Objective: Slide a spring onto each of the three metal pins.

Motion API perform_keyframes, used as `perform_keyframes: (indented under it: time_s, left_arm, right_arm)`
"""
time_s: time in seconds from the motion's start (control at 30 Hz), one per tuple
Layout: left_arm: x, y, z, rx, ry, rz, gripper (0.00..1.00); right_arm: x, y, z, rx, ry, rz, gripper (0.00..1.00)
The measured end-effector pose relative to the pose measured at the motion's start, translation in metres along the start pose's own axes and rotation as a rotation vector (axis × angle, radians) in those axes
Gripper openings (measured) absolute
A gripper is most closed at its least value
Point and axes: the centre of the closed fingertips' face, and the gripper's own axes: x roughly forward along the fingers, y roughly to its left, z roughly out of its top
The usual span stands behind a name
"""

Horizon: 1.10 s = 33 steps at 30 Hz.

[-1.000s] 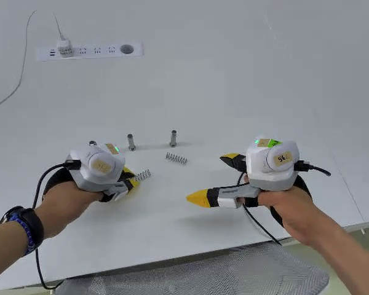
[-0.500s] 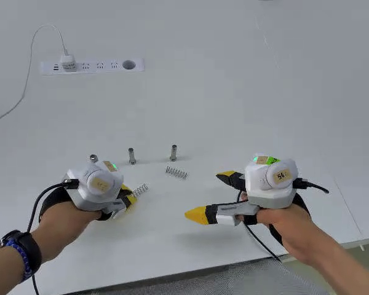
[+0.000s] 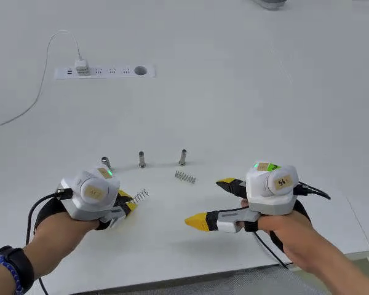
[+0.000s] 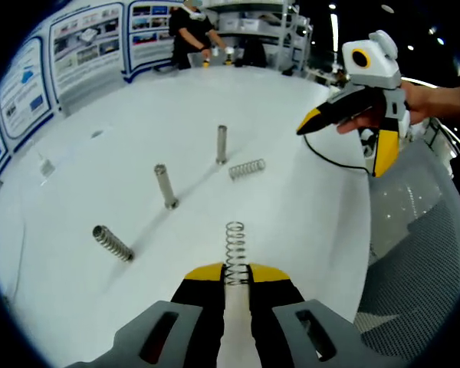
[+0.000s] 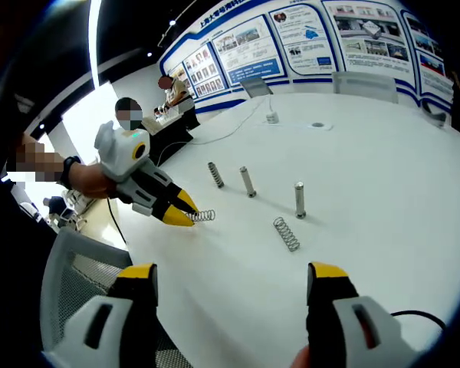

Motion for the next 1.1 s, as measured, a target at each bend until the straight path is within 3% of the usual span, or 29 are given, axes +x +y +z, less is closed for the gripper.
perform_keyframes:
  time_s: [0.57, 0.77, 1.1]
  left_arm:
    - [-0.029, -0.006, 0.01, 0.006, -0.05, 0.006, 0.11]
    - [-0.035, -0.015, 0.016, 0.01, -0.065, -0.009, 0.11]
    - [-0.037, -0.036, 0.029, 0.075, -0.088, -0.058, 0.11]
  right_arm:
    - [0.011, 0.017, 0.012, 0.007, -0.019, 0.038, 0.78]
    - [0.014, 0.022, 0.015, 0.011, -0.018, 0.056, 0.76]
    - [0.019, 0.031, 0.019, 0.013, -0.014, 0.082, 0.76]
